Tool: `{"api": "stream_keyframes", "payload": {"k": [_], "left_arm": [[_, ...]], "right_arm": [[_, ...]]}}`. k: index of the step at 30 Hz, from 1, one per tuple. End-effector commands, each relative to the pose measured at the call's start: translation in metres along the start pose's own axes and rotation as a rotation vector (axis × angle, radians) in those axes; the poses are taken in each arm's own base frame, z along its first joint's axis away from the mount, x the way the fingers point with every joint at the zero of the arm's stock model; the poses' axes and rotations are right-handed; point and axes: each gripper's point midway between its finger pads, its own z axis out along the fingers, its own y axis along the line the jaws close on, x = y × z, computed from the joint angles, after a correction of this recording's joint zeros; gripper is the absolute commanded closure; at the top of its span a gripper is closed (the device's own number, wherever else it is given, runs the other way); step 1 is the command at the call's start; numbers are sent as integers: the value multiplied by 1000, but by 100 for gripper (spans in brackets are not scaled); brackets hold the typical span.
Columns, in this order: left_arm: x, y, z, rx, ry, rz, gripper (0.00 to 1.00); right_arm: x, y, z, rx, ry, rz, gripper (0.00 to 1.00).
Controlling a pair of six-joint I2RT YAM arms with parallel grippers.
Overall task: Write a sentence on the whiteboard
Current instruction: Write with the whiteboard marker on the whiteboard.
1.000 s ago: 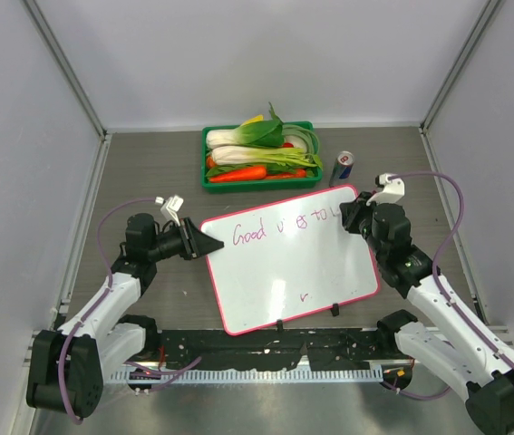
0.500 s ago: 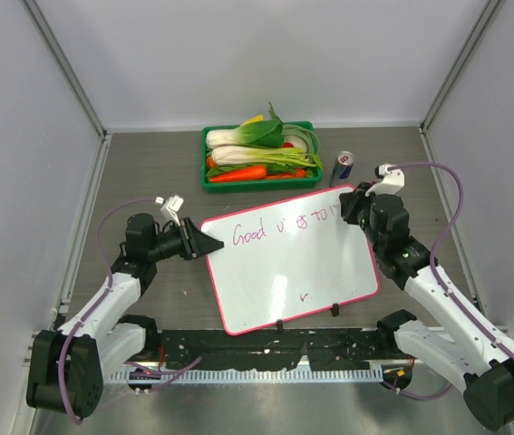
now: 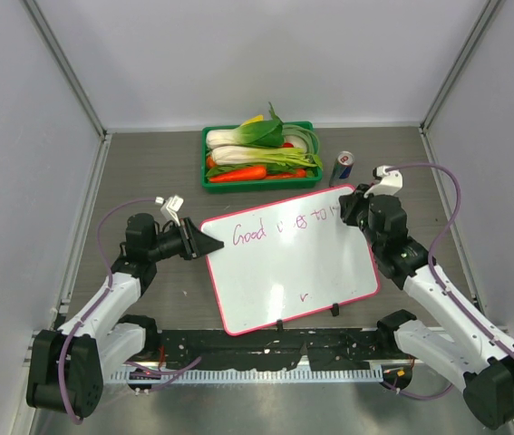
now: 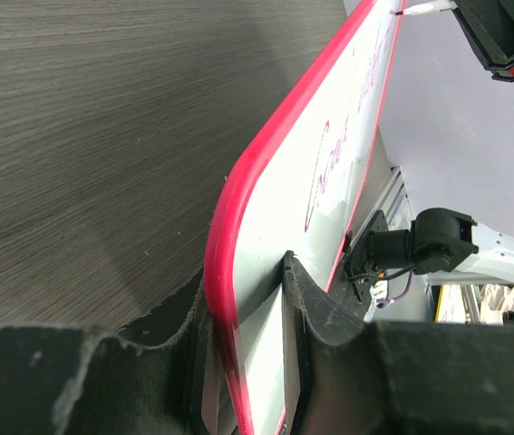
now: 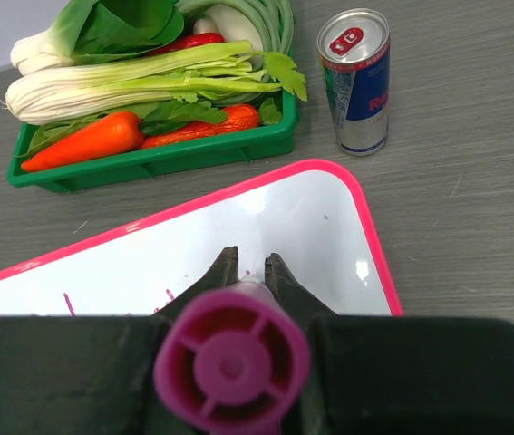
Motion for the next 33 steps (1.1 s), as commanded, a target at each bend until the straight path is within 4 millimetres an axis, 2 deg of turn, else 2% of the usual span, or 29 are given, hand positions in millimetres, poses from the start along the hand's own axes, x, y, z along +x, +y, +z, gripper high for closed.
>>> {"api": "stream_keyframes", "payload": {"k": [1, 8, 16, 20, 28, 33], "left_arm": [[-15, 47, -2, -208, -80, 109, 100], [-14, 47, -2, -206, -79, 107, 100], [-14, 46, -3, -206, -80, 108, 100], [-13, 47, -3, -207, -81, 110, 100], [-13, 49, -3, -211, -78, 105, 100], [-12, 48, -2, -208, -77, 107, 100]], "right_arm": [[10, -7, -4, 11, 21, -24, 99], [26, -12, -11, 8, 69, -37, 99], [46, -5, -20, -60, 137, -19, 98], [46, -2, -23, -75, 141, -13, 99], [-6, 18, -33, -134, 8, 20, 99], [-35, 19, -32, -110, -75, 36, 99]]}}
